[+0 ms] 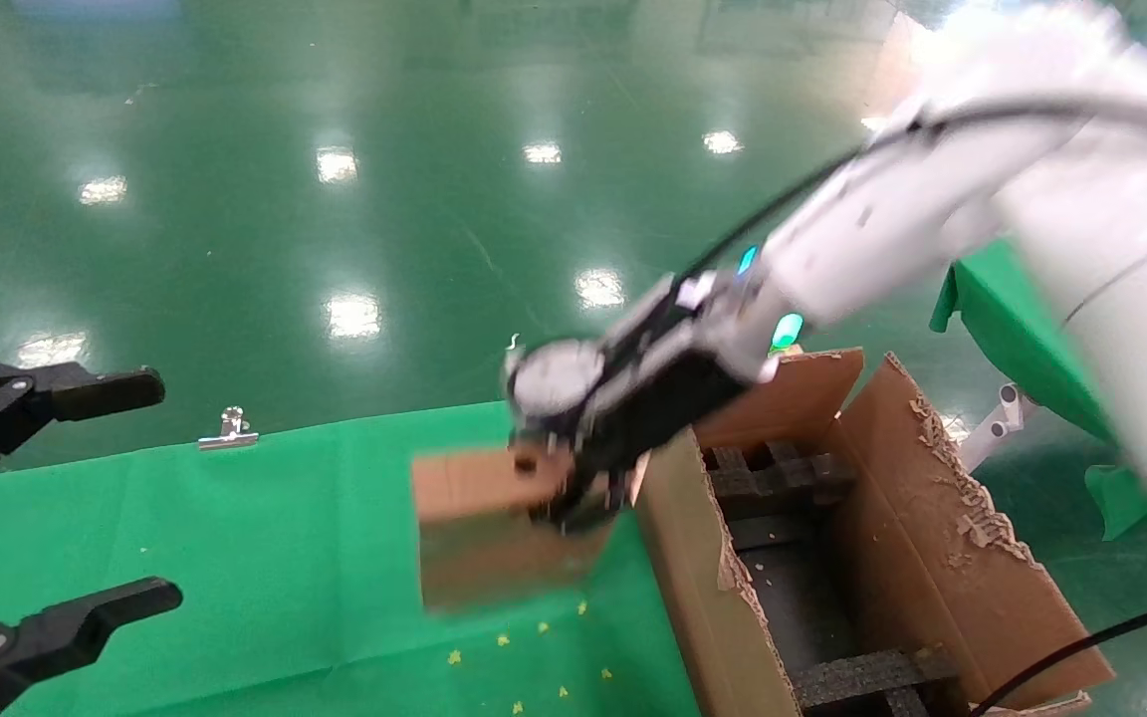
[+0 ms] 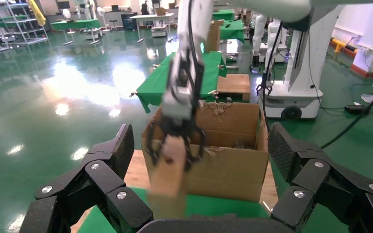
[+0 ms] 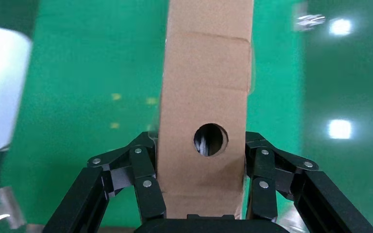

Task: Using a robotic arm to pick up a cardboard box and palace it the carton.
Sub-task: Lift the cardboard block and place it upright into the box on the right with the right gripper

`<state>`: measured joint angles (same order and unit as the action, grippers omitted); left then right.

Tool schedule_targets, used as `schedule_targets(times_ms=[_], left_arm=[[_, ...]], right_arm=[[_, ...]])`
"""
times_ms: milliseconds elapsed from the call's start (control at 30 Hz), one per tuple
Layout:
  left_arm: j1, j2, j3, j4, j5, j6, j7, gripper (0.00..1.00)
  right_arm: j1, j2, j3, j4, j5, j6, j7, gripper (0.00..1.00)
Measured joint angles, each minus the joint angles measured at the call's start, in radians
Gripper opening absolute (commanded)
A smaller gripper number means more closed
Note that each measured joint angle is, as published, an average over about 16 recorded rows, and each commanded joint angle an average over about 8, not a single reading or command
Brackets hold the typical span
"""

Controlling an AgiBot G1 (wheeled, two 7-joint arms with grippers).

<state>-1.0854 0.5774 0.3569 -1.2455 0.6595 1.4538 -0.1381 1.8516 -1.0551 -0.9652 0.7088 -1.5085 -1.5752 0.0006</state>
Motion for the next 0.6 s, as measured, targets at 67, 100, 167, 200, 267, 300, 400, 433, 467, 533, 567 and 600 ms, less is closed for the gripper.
schedule_targets(times_ms=[67, 100, 167, 200, 267, 300, 400, 433, 467, 533, 567, 600], left_arm=[[0.000, 0.000, 0.000, 0.000, 0.000, 0.000, 0.000, 1.00], [0.000, 0.000, 0.000, 0.000, 0.000, 0.000, 0.000, 1.00], [0.000, 0.000, 0.000, 0.000, 0.000, 0.000, 0.000, 1.00], [0.000, 0.000, 0.000, 0.000, 0.000, 0.000, 0.000, 1.00], [0.000, 0.000, 0.000, 0.000, 0.000, 0.000, 0.000, 1.00], [0.000, 0.000, 0.000, 0.000, 0.000, 0.000, 0.000, 1.00], [0.000, 0.000, 0.000, 0.000, 0.000, 0.000, 0.000, 1.00], [0.000, 0.000, 0.000, 0.000, 0.000, 0.000, 0.000, 1.00], [0.000, 0.000, 0.000, 0.000, 0.000, 0.000, 0.000, 1.00], [0.000, 0.000, 0.000, 0.000, 0.000, 0.000, 0.000, 1.00], [0.000, 0.000, 0.000, 0.000, 0.000, 0.000, 0.000, 1.00], [0.000, 0.000, 0.000, 0.000, 0.000, 0.000, 0.000, 1.00]], right_arm=[[0.048, 0.006, -0.001, -0.028, 0.012, -0.004, -0.013, 0.00], [0.072, 0.009, -0.002, -0.042, 0.019, -0.006, -0.020, 0.00], [0.121, 0.015, -0.008, -0.072, 0.033, -0.010, -0.034, 0.00], [0.145, 0.018, -0.012, -0.085, 0.040, -0.012, -0.041, 0.00], [0.190, 0.026, -0.024, -0.113, 0.056, -0.015, -0.054, 0.00], [0.210, 0.030, -0.032, -0.125, 0.063, -0.017, -0.060, 0.00], [0.264, 0.045, -0.058, -0.157, 0.090, -0.020, -0.075, 0.00], [0.279, 0.050, -0.068, -0.167, 0.100, -0.021, -0.079, 0.00], [0.293, 0.057, -0.079, -0.176, 0.110, -0.022, -0.083, 0.00], [0.318, 0.073, -0.101, -0.191, 0.130, -0.023, -0.089, 0.00], [0.329, 0.082, -0.113, -0.198, 0.139, -0.023, -0.091, 0.00], [0.340, 0.092, -0.126, -0.204, 0.148, -0.024, -0.093, 0.00]])
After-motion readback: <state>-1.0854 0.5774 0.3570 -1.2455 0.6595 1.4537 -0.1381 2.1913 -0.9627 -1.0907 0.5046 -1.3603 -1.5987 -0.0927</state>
